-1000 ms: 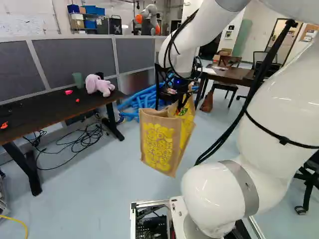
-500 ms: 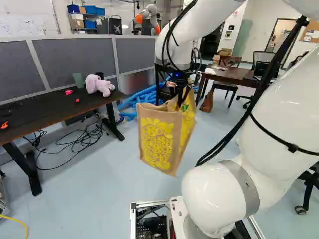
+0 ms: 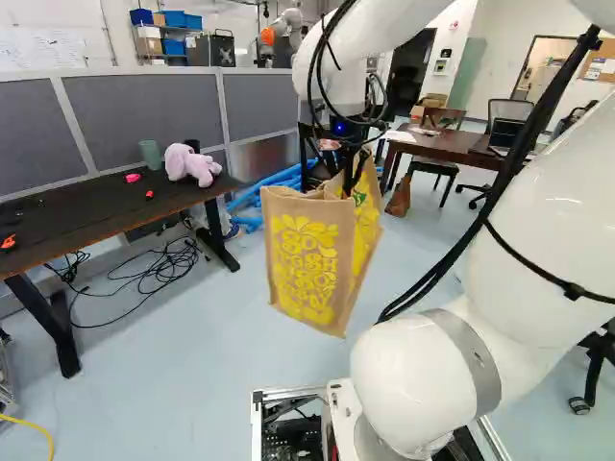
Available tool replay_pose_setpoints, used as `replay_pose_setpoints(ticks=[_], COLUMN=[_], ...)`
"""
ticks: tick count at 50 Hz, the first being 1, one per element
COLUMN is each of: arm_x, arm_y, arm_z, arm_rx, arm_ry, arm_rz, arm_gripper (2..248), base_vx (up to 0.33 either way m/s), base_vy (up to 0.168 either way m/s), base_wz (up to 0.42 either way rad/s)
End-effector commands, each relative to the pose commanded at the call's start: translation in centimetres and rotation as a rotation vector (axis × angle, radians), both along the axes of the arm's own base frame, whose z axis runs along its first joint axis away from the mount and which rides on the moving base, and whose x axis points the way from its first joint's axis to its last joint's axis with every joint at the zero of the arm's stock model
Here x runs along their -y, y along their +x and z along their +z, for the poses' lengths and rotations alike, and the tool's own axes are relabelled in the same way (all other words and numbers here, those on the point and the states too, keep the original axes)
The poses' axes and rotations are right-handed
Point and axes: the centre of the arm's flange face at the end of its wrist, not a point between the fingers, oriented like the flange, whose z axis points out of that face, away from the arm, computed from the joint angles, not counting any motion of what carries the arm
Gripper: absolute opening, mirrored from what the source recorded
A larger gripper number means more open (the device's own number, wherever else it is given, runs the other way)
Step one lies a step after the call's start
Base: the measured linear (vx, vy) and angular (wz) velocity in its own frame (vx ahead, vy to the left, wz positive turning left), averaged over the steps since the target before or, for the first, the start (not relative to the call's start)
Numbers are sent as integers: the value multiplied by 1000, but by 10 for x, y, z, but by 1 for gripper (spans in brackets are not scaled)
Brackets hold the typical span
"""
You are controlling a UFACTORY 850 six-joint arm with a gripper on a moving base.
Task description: Pick up the bag on the ground and place it on the table
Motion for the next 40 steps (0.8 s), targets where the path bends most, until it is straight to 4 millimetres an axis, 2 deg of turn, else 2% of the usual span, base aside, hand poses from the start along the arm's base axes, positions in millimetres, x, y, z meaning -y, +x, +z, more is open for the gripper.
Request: replay_pose_setpoints(ticks=[22, 40], arm_x=[-9, -20], arm_y=[7, 19], arm_z=[36, 66], arm_rx=[-19, 30], arm_ry=[-44, -36], arm_rz=[25, 40], arm_gripper=[22, 22], base_vx=[0, 0], base_vy=[0, 0], base_wz=[0, 0])
